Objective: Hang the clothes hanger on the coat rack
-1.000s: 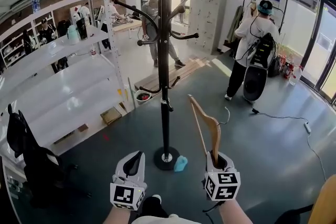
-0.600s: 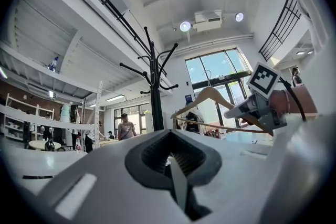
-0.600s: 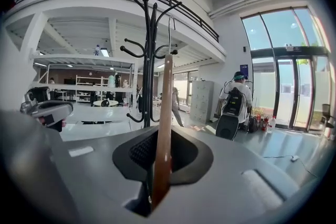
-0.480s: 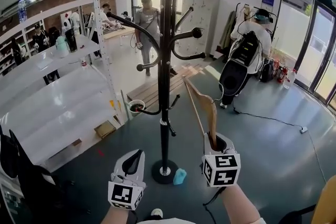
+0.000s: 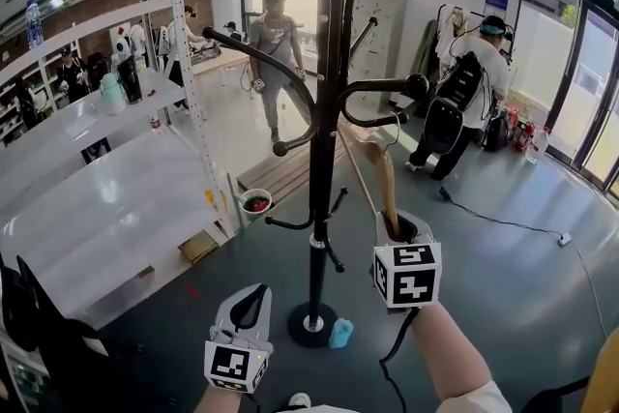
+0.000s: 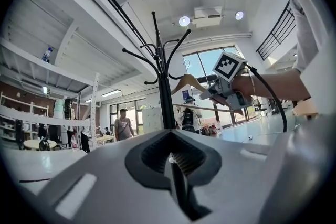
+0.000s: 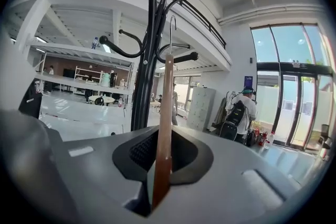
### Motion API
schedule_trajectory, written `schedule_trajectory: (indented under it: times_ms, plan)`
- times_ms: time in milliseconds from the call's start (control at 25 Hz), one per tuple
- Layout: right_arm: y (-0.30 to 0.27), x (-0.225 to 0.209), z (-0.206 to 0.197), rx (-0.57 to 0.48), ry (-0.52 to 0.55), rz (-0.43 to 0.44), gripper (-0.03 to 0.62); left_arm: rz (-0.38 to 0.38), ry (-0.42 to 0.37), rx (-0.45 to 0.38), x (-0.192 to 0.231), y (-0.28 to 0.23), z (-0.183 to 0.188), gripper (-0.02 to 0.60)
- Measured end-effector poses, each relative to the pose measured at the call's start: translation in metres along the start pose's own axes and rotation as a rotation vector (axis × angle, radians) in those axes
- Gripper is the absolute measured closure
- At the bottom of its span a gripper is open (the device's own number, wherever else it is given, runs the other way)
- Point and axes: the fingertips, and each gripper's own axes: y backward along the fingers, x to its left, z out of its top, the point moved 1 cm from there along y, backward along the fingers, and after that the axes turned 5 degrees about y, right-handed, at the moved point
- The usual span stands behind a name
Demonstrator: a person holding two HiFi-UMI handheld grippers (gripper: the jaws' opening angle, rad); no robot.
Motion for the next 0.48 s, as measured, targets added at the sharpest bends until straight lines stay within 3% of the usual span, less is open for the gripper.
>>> schedule_trajectory:
  times_ms: [480]
  plan:
    - [-0.067,0.013,-0.010,0.113,-0.021,0.033,0.536,0.008,0.021,0.004,0.030,-0.016,-0.011,0.581]
